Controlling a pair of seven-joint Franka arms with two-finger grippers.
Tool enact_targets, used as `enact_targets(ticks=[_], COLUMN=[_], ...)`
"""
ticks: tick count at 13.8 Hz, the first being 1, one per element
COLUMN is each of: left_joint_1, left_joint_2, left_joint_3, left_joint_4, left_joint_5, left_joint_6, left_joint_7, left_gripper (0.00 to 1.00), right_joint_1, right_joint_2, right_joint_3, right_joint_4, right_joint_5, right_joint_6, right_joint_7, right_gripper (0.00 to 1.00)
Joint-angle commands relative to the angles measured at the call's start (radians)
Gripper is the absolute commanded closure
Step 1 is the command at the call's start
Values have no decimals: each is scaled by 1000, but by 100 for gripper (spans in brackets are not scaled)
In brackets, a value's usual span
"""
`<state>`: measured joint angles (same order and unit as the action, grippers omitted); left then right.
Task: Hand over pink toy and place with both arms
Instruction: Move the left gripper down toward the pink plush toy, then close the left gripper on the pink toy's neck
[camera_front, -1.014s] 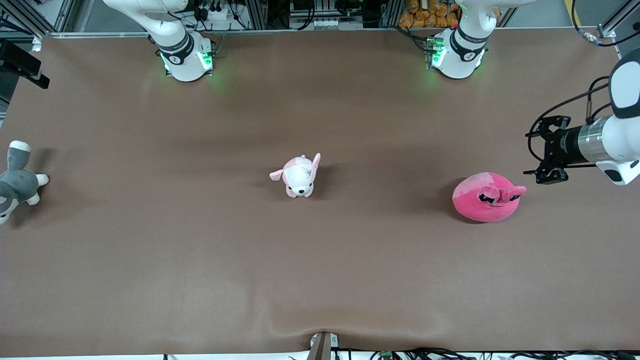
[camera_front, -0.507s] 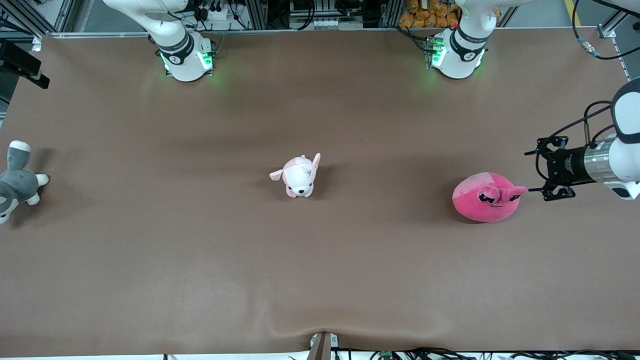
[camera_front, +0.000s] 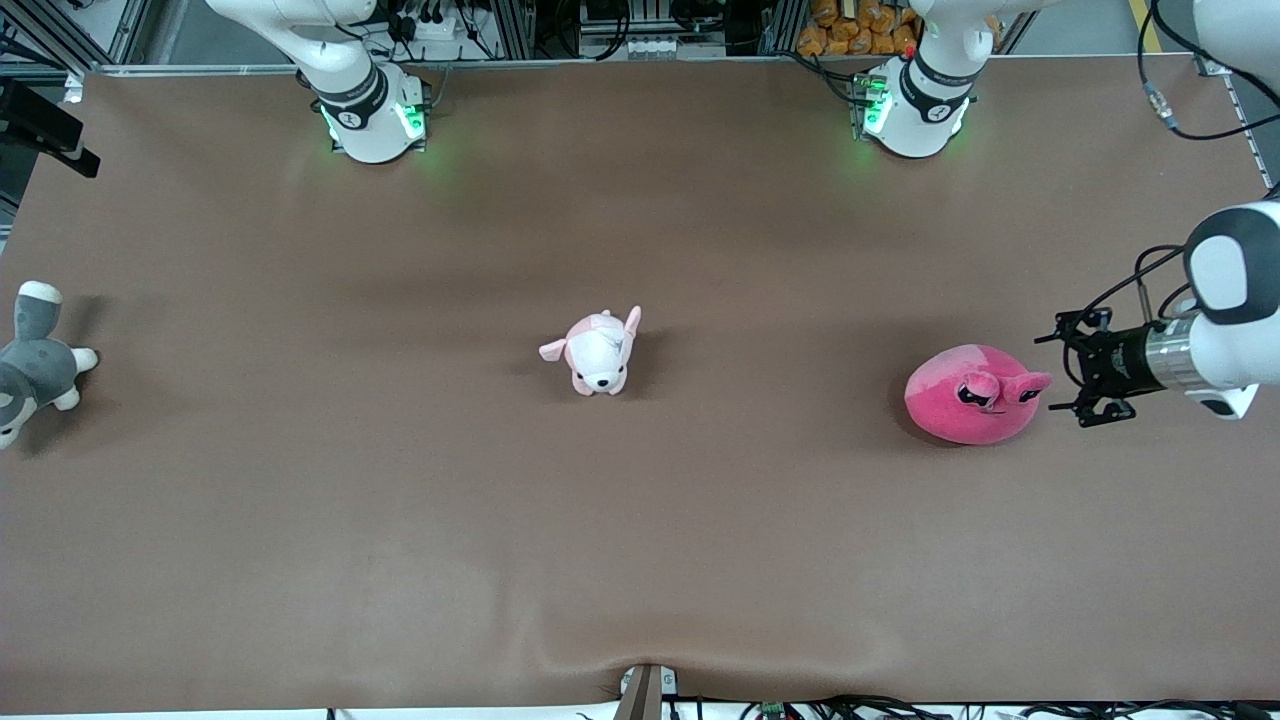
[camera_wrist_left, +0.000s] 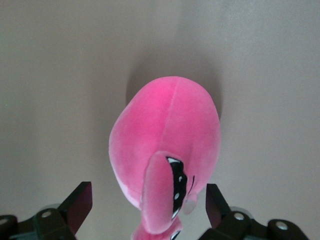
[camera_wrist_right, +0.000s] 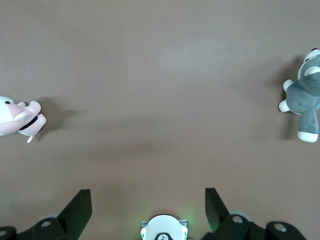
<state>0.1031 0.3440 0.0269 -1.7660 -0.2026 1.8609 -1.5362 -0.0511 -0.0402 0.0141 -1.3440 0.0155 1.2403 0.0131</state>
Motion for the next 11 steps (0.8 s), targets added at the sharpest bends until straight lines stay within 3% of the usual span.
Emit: enact_targets(ticks=[1, 4, 7, 8, 9, 10, 11], left_joint_1=[1, -6, -14, -14, -16, -16, -14], left_joint_2=[13, 39, 59, 61, 62, 62, 62], left_joint_3=[-1, -2, -10, -10, -12, -18, -22], left_joint_4=[-4, 0, 8, 8, 8, 8, 8], left_joint_5=[-20, -20, -37, -38, -40, -41, -52], left_joint_6=[32, 37, 38, 38, 38, 37, 37], left_joint_7=[2, 21, 24, 33, 51, 53, 54], left_gripper=[0, 0, 11, 29, 63, 85, 98], right_joint_1=[-9, -9, -19, -18, -16, -16, -15], right_joint_2=[0, 0, 2, 2, 2, 2, 2], right_joint_3=[10, 10, 7, 7, 7, 7, 7], right_joint_4=[5, 3, 3, 3, 3, 3, 3], right_joint_5=[0, 0, 0, -2, -2, -2, -2], right_joint_6=[-4, -4, -5, -5, -5, -5, -5], right_joint_7=[-2, -5, -10, -7, -7, -7, -5], right_gripper=[0, 0, 0, 0, 0, 0, 0])
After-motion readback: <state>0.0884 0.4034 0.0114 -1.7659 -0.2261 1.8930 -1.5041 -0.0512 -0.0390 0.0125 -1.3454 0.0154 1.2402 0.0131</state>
